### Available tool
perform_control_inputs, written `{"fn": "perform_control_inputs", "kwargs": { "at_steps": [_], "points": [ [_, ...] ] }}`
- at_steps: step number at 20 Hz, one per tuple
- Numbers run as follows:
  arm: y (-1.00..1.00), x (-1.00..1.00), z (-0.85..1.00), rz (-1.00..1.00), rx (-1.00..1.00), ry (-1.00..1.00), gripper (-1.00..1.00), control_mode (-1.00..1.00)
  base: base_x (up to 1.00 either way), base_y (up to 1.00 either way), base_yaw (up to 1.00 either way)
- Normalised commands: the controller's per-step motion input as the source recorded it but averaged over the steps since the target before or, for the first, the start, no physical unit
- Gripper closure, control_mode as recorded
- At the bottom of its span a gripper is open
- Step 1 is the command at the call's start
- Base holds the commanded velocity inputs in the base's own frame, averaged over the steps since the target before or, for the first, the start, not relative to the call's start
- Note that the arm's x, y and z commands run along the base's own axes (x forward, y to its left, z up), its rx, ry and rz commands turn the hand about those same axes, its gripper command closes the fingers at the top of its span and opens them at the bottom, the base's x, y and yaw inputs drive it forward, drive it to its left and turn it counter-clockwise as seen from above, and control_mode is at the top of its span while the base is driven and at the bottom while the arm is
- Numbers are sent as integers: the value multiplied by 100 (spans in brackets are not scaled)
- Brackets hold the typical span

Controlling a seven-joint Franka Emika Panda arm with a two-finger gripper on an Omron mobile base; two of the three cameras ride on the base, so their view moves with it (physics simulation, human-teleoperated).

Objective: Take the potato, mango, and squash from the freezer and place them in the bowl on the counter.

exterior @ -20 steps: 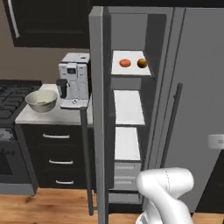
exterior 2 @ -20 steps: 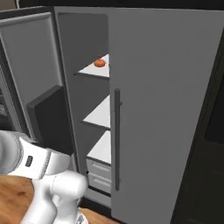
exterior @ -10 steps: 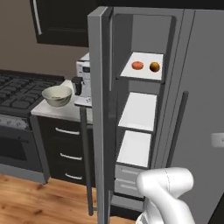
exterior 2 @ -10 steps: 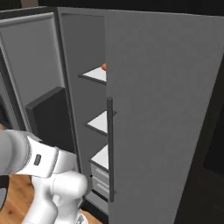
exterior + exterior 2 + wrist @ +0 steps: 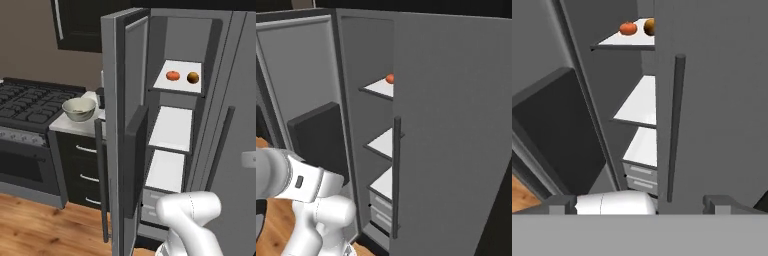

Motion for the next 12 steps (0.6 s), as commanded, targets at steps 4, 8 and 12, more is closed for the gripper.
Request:
{"fn": "perform_control_inputs", "kwargs": {
  "at_steps": [4, 8, 12],
  "points": [
    [0, 0, 0, 0, 0, 0, -100, 100, 84, 81, 5],
    [0, 0, 0, 0, 0, 0, -100, 100, -34, -9, 7],
    [0, 0, 0, 0, 0, 0, -100, 100, -64, 4, 1]
  ]
}}
